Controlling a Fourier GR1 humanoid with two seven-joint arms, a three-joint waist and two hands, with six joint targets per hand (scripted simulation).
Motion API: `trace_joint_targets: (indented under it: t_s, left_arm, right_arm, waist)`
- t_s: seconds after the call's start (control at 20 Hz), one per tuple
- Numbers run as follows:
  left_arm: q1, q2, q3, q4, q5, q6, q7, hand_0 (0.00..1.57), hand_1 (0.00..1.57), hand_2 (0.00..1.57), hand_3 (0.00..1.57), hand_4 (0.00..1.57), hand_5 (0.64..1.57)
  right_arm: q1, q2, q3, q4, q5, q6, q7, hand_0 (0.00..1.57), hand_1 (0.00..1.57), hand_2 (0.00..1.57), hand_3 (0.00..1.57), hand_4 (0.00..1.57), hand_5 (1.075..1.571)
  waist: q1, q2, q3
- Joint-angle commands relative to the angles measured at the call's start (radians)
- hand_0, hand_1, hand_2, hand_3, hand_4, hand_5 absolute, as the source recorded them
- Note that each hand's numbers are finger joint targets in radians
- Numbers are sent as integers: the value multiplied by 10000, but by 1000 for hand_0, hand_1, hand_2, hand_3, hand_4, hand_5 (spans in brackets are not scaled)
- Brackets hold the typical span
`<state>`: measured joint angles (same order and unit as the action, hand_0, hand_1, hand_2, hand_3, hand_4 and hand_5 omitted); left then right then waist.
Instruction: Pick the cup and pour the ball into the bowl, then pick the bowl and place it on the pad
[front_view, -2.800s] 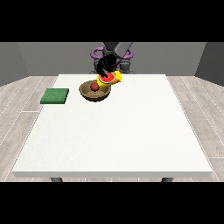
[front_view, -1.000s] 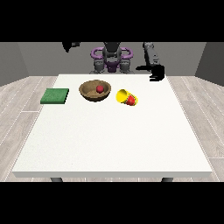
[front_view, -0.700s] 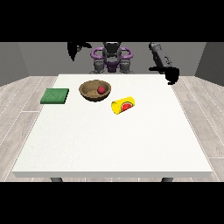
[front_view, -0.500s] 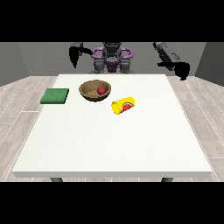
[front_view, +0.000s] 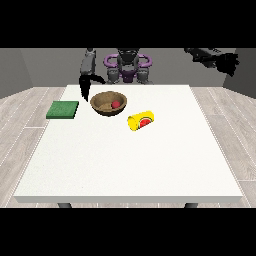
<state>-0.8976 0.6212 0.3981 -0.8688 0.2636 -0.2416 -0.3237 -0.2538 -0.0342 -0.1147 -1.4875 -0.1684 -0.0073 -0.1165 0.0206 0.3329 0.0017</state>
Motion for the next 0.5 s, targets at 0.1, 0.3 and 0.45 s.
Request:
trace_joint_targets:
  t_s: [0.1, 0.3, 0.45]
  left_arm:
    - [-469, 817, 123, -156, 142, 13, 965, 0, 0, 0, 0, 0, 1543]
    - [-593, 683, -29, -588, 283, 8, 1212, 0, 0, 0, 0, 0, 1542]
    - [-1298, 1175, 227, -290, 485, 48, 1534, 0, 0, 0, 0, 0, 1536]
  right_arm:
    - [-692, -592, -845, 2183, -635, 803, -646, 0, 0, 0, 0, 297, 1571]
    - [-1360, -159, -912, 3860, -504, 569, -1517, 0, 0, 0, 0, 307, 1568]
    - [-1766, -242, -885, 4199, -557, 624, -1170, 0, 0, 0, 0, 374, 1570]
  waist:
    - [-250, -190, -6]
    - [125, -125, -7]
    - [-351, 138, -8]
